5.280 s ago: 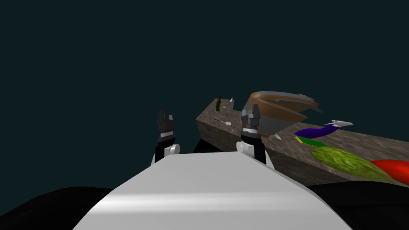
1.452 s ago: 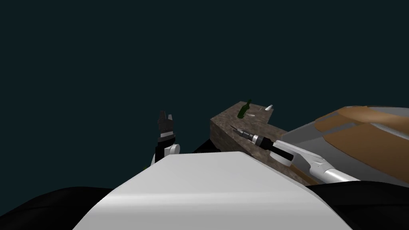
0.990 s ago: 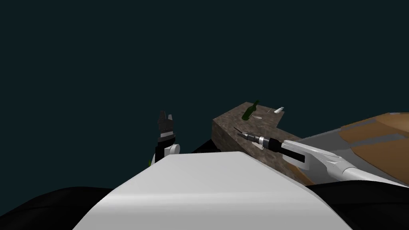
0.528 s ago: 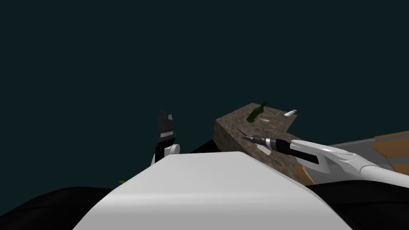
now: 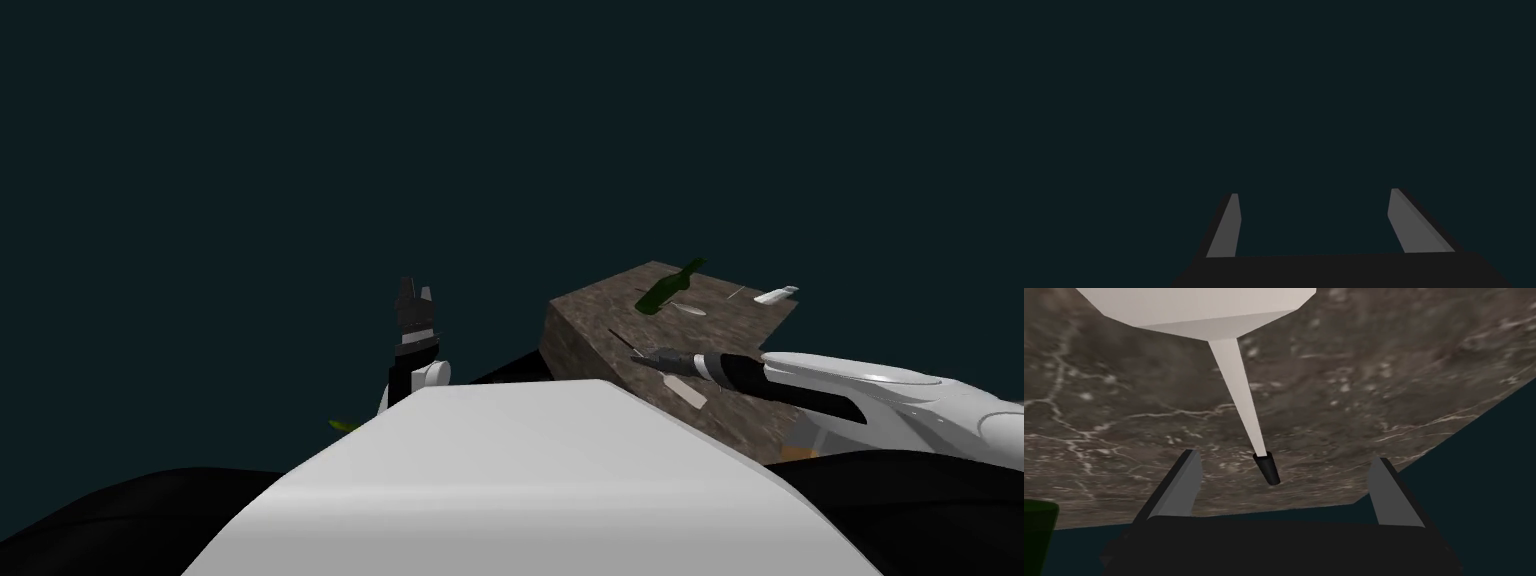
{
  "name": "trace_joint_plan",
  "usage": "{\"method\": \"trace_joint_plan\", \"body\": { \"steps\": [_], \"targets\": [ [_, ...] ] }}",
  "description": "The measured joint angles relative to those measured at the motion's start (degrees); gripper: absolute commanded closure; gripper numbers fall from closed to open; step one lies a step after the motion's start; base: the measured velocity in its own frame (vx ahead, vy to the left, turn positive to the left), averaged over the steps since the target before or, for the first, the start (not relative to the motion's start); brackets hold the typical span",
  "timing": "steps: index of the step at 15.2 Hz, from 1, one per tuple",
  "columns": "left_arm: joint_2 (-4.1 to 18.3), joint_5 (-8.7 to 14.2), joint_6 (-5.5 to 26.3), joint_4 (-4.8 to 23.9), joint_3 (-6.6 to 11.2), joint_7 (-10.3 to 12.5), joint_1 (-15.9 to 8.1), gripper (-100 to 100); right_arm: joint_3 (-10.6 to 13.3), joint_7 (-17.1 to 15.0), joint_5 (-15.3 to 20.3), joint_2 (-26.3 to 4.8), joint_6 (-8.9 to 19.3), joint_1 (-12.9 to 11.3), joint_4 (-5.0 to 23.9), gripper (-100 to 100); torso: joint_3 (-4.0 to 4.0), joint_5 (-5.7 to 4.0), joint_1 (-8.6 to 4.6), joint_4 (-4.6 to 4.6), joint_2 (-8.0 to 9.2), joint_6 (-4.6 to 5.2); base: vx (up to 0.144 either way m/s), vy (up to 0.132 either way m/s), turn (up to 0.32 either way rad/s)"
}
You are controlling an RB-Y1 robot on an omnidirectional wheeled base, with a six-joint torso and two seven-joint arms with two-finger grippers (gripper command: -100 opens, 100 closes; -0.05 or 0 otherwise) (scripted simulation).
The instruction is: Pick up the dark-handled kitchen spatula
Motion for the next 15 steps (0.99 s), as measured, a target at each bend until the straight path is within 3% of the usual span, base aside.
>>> {"method": "trace_joint_plan", "body": {
  "steps": [4,9,14,15],
  "targets": [
    [0.00,0.00,0.00,0.00,0.00,0.00,0.00,0,3.17,-0.53,1.53,-3.06,-0.91,0.18,3.26,-100,0.01,0.00,0.01,0.00,0.02,-0.01,-0.005,0.042,0.127],
    [0.00,0.00,0.00,0.00,0.00,0.00,0.00,0,6.03,-1.40,2.36,-7.25,-0.78,1.75,4.90,-100,0.02,0.02,0.06,0.01,0.04,0.00,-0.007,0.046,0.104],
    [0.01,0.00,0.00,0.00,0.01,0.00,0.01,0,6.87,-0.30,3.30,-3.70,-0.25,1.77,6.59,-100,-0.06,-0.09,-0.28,-0.02,-0.12,0.02,0.032,-0.014,0.087],
    [0.01,0.00,0.00,0.00,0.01,0.00,0.01,0,6.93,-0.08,3.37,-3.41,-0.14,1.77,6.73,100,-0.06,-0.08,-0.28,-0.02,-0.10,0.02,0.009,-0.007,0.002]
  ]
}}
